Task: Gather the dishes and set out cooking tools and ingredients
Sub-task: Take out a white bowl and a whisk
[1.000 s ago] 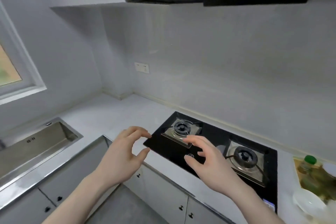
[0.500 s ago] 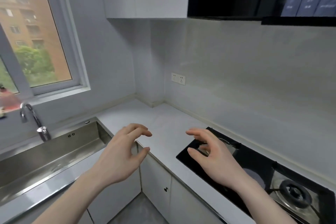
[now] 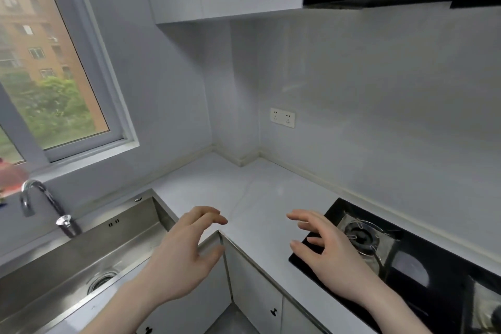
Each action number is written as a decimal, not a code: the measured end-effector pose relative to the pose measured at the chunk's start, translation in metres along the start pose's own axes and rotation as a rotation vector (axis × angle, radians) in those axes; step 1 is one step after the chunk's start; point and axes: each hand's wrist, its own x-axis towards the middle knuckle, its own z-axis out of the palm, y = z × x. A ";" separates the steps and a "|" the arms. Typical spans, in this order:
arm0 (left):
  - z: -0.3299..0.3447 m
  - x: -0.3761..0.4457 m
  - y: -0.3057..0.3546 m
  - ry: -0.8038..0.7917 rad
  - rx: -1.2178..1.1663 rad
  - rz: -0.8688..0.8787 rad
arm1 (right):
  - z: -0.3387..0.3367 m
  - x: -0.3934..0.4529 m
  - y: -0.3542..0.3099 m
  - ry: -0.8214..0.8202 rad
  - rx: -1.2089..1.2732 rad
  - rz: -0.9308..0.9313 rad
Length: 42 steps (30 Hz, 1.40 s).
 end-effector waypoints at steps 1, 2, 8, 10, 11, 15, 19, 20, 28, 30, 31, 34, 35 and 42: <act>0.001 0.007 -0.001 -0.006 -0.004 0.002 | -0.002 0.005 0.000 0.010 -0.005 0.005; 0.007 0.019 -0.003 -0.021 -0.009 0.023 | -0.004 0.010 0.005 0.029 -0.009 0.020; 0.038 0.067 0.016 -0.155 -0.089 0.162 | -0.030 -0.008 0.013 0.134 -0.057 0.132; 0.047 0.078 0.027 -0.192 -0.129 0.221 | -0.039 -0.024 0.013 0.195 -0.065 0.188; 0.053 0.082 0.033 -0.216 -0.146 0.252 | -0.043 -0.034 0.012 0.239 -0.064 0.215; 0.077 0.087 0.058 -0.338 -0.239 0.363 | -0.048 -0.089 0.005 0.400 -0.089 0.337; 0.102 0.077 0.083 -0.449 -0.343 0.497 | -0.039 -0.151 -0.004 0.534 -0.128 0.483; 0.111 0.071 0.089 -0.475 -0.362 0.524 | -0.035 -0.168 -0.007 0.562 -0.138 0.514; 0.144 0.006 0.155 -0.670 -0.412 0.771 | -0.013 -0.290 -0.029 0.799 -0.138 0.700; 0.147 -0.006 0.180 -0.681 -0.419 0.826 | -0.017 -0.321 -0.035 0.865 -0.145 0.731; 0.147 -0.009 0.184 -0.688 -0.418 0.827 | -0.017 -0.328 -0.035 0.869 -0.149 0.740; 0.156 -0.025 0.223 -0.701 -0.416 0.896 | -0.026 -0.367 -0.041 0.927 -0.158 0.750; 0.158 -0.028 0.235 -0.705 -0.414 0.909 | -0.031 -0.376 -0.041 0.936 -0.165 0.753; 0.186 -0.079 0.359 -0.690 -0.434 1.019 | -0.090 -0.481 -0.038 1.029 -0.193 0.772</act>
